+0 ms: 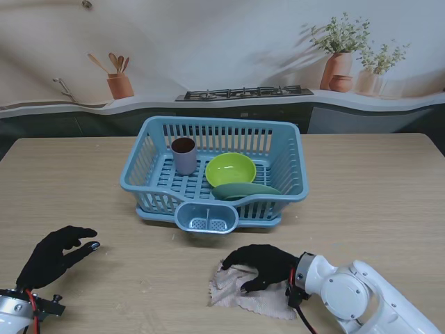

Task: Clear dishes and wipe the table

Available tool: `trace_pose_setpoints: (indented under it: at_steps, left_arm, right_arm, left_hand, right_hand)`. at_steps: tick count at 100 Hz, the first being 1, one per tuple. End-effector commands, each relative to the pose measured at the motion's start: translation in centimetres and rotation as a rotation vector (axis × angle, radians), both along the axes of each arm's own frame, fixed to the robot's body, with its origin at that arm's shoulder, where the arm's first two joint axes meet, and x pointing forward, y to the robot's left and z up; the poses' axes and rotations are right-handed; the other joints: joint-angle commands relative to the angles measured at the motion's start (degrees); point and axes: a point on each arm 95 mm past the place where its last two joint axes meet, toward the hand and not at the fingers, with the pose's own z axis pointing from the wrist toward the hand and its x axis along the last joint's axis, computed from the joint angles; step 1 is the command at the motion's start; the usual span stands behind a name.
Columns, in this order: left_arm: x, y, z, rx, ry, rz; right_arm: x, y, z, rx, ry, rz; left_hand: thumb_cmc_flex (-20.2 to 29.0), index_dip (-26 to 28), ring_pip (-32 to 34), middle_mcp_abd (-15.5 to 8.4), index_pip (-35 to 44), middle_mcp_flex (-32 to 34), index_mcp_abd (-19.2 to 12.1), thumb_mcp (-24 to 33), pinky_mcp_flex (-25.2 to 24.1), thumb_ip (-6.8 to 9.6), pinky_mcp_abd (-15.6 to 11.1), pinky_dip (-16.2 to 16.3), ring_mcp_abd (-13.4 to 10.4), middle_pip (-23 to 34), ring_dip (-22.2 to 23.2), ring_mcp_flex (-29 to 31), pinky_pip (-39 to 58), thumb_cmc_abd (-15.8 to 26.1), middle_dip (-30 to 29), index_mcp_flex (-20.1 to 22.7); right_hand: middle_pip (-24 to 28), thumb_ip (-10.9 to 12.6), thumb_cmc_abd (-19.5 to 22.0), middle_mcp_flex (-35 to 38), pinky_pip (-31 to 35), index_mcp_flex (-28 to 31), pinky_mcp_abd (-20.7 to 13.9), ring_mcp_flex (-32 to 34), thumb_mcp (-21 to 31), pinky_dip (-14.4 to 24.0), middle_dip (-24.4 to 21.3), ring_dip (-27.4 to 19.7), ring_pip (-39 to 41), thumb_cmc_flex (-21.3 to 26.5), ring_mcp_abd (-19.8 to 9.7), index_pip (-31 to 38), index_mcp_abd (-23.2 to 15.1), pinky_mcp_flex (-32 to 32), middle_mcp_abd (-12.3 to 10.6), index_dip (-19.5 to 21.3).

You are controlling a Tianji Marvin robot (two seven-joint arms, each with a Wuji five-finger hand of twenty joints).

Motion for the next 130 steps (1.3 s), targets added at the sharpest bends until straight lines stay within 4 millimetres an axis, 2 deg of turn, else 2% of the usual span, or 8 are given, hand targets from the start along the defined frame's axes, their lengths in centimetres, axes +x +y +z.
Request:
trace_pose_setpoints:
  at_steps: [1, 15, 28, 49, 61, 73, 93, 130]
  left_arm:
    - [0.0, -0.2, 0.0, -0.001, 0.01, -0.008]
    - [0.1, -0.2, 0.0, -0.002, 0.007, -0.007]
    - [0.0, -0.2, 0.0, -0.003, 0.002, -0.006]
    - [0.0, -0.2, 0.0, -0.002, 0.001, -0.005]
    - [0.0, -0.2, 0.0, -0.002, 0.002, -0.006]
    - [0.0, -0.2, 0.0, -0.001, 0.005, -0.008]
    - [0.0, -0.2, 0.0, -0.001, 0.004, -0.007]
    - [0.1, -0.2, 0.1, 0.007, 0.005, -0.022]
  right_arm:
    - [-0.4, -0.1, 0.0, -0.003, 0.002, 0.021]
    - [-0.5, -0.4, 0.3, 0.011, 0.016, 0.033]
    - [-0.6, -0.6, 0.5, 0.021, 0.015, 0.033]
    - [-0.7, -1.0, 1.2, 0.021, -0.02, 0.071]
    - [-0.9, -1.2, 1.4, 0.019, -0.044, 0.09]
    - [-1.0, -1.4, 1.6, 0.027, -0.054, 0.083]
    - [-1.0, -2.3, 1.8, 0.036, -0.077, 0.045]
    - [-1.0, -5.4, 1.5, 0.0, -0.122, -0.045]
  left_hand:
    - [1.9, 0.0, -0.2, 0.8, -0.7, -0.9, -0.3, -1.8, -0.8, 1.63, -1.1, -0.8, 1.2, -0.6, -0.1, -1.0, -1.0, 2.5, -1.0, 1.3]
    - [1.9, 0.0, -0.2, 0.8, -0.7, -1.0, -0.3, -1.8, -0.9, 1.63, -1.1, -0.8, 1.3, -0.6, -0.1, -1.0, -1.0, 2.5, -1.0, 1.3]
    - [1.9, 0.0, -0.2, 0.7, -0.7, -0.9, -0.4, -1.8, -0.9, 1.64, -1.1, -0.8, 1.2, -0.6, -0.1, -1.0, -1.0, 2.6, -1.0, 1.3]
    - [1.9, 0.0, -0.2, 0.7, -0.7, -0.9, -0.3, -1.9, -0.9, 1.64, -1.1, -0.8, 1.3, -0.6, -0.1, -1.0, -1.0, 2.6, -1.0, 1.3]
    - [1.9, 0.0, -0.2, 0.7, -0.7, -1.0, -0.3, -2.0, -0.9, 1.64, -1.1, -0.8, 1.3, -0.6, -0.1, -1.0, -1.0, 2.5, -1.0, 1.3]
    - [2.0, 0.0, -0.3, 0.8, -0.7, -0.9, -0.3, -2.0, -0.9, 1.65, -1.1, -0.8, 1.3, -0.6, -0.1, -1.1, -1.0, 2.6, -1.0, 1.3]
    - [2.1, 0.0, -0.2, 0.7, -0.6, -1.0, -0.3, -2.0, -0.9, 1.67, -1.1, -0.8, 1.3, -0.6, -0.1, -1.0, -1.0, 2.6, -1.0, 1.4]
    - [2.1, 0.1, -0.2, 0.7, -0.6, -0.9, -0.4, -2.0, -0.8, 1.68, -1.1, -0.8, 1.3, -0.6, -0.1, -0.9, -1.0, 2.6, -1.0, 1.4]
  right_hand:
    - [-1.5, 0.2, 0.6, -1.8, -0.8, -4.0, 0.4, -1.5, -1.4, 0.8, -0.7, -1.0, -1.2, -2.9, -1.6, -1.5, -2.0, -1.1, -1.8, -0.3]
    - [-3.5, -0.2, 0.5, -1.8, -2.6, -11.0, 0.8, -1.8, -2.4, 2.0, -1.7, -1.9, -2.9, -3.9, -2.3, -4.5, -4.3, -2.2, -3.8, -2.4]
    - [-3.8, -0.2, 1.3, -0.2, -4.2, -13.0, 1.4, -2.2, -3.3, 2.3, -1.8, -2.4, -4.0, -4.4, -2.7, -5.1, -5.5, -4.2, -5.1, -3.2]
    - [-3.7, -0.5, 0.4, -1.8, -12.3, 2.1, -2.7, -12.7, -3.9, 2.7, -1.4, -2.2, -4.0, -5.7, -4.1, -1.4, -3.7, -14.0, -5.9, -2.2]
    - [-5.0, -0.7, -0.3, -4.4, -14.9, 4.6, -2.8, -15.2, -3.6, 2.7, -2.0, -2.9, -5.1, -6.5, -4.7, -1.3, -6.1, -15.9, -6.9, -1.8]
    - [-4.5, -0.6, -0.6, -4.1, -14.9, 3.2, -2.8, -13.7, -3.3, 3.5, -1.8, -2.4, -3.8, -6.2, -4.6, -2.3, -5.0, -14.9, -6.4, -1.8]
    - [3.6, -0.8, -2.7, -2.7, -8.9, 2.6, -3.6, -10.1, -1.3, 7.4, 1.6, 2.3, 5.6, -5.8, -3.1, -0.6, 3.8, -10.6, -2.5, -0.6]
    - [17.0, -0.7, -4.3, -1.5, 3.9, 2.5, -5.9, -8.2, 0.0, 9.3, 6.3, 9.8, 21.5, -4.4, 0.3, 10.9, 6.9, -6.1, 0.5, 6.7]
